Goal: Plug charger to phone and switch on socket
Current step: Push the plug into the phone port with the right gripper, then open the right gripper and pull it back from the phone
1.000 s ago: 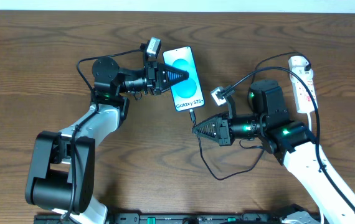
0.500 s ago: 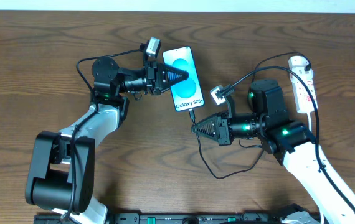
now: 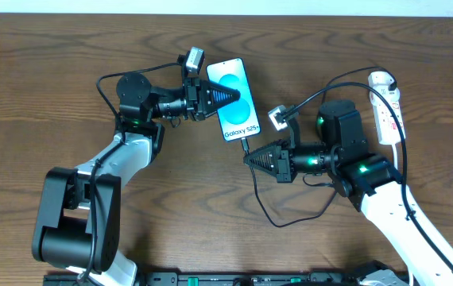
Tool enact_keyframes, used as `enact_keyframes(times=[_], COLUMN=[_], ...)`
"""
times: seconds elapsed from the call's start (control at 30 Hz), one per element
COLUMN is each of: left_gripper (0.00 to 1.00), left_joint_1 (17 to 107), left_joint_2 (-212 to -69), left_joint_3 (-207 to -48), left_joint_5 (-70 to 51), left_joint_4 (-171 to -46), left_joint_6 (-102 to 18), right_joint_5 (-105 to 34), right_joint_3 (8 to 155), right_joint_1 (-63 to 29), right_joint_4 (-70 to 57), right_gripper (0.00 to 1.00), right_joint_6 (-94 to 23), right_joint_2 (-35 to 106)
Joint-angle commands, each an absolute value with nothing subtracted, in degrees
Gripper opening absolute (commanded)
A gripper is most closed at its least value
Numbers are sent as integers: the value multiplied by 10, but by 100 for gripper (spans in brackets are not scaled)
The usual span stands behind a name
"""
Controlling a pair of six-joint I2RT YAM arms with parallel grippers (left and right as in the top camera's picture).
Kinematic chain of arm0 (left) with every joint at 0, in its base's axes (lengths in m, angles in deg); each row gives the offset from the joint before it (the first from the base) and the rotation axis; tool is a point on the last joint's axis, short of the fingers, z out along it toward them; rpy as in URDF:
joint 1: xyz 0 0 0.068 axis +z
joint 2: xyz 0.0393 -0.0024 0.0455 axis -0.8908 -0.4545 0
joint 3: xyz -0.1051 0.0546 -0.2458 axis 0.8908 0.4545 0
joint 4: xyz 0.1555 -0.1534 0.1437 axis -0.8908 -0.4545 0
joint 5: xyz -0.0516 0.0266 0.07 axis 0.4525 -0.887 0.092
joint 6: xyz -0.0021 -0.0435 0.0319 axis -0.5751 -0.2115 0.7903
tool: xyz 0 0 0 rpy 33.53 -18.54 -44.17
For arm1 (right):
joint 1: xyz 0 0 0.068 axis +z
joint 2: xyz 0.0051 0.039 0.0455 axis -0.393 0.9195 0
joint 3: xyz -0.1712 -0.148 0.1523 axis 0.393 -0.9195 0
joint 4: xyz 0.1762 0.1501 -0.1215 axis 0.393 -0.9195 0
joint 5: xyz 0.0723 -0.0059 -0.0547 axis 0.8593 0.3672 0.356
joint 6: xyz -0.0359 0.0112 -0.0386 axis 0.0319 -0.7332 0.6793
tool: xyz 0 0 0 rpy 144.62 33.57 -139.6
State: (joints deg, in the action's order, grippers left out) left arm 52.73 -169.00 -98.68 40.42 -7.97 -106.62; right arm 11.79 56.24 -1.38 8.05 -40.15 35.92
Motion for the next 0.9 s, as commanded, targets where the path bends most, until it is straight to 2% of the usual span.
enact_keyframes(times=[0.0, 0.2, 0.3, 0.33, 0.4, 0.47, 0.63, 0.77, 0.87], left_gripper=[7, 7, 7, 7, 8, 7, 8, 7, 7], left_joint_1=[525, 525, 525, 525, 525, 525, 525, 525, 525], left_joint_2=[-1683, -1683, -1683, -1683, -1683, -1683, -1683, -1683, -1683], left_joint_3=[-1004, -1004, -1004, -1004, -1004, -1004, -1004, -1004, -1004], left_joint_5=[429, 428, 427, 427, 426, 427, 427, 426, 426], left_joint_4=[-72, -72, -72, -72, -72, -72, -72, -72, -72], left_joint_6=[-1059, -1059, -1059, -1059, -1059, -1058, -1058, -1058, -1059], right_joint_5=[84, 82, 128, 133, 131, 91, -122, -222, -354], right_joint_3=[562, 563, 574, 579, 597, 609, 617, 617, 617], right_joint_1=[-13, -13, -13, -13, -13, -13, 12, 90, 170], right_joint_4=[86, 88, 107, 108, 105, 94, 13, -7, -42], right_gripper=[1, 19, 38, 41, 57, 61, 61, 61, 55], right_joint_6=[-391, -391, -388, -389, -386, -383, -365, -377, -406], right_joint_2=[361, 360, 349, 343, 313, 281, 230, 226, 237])
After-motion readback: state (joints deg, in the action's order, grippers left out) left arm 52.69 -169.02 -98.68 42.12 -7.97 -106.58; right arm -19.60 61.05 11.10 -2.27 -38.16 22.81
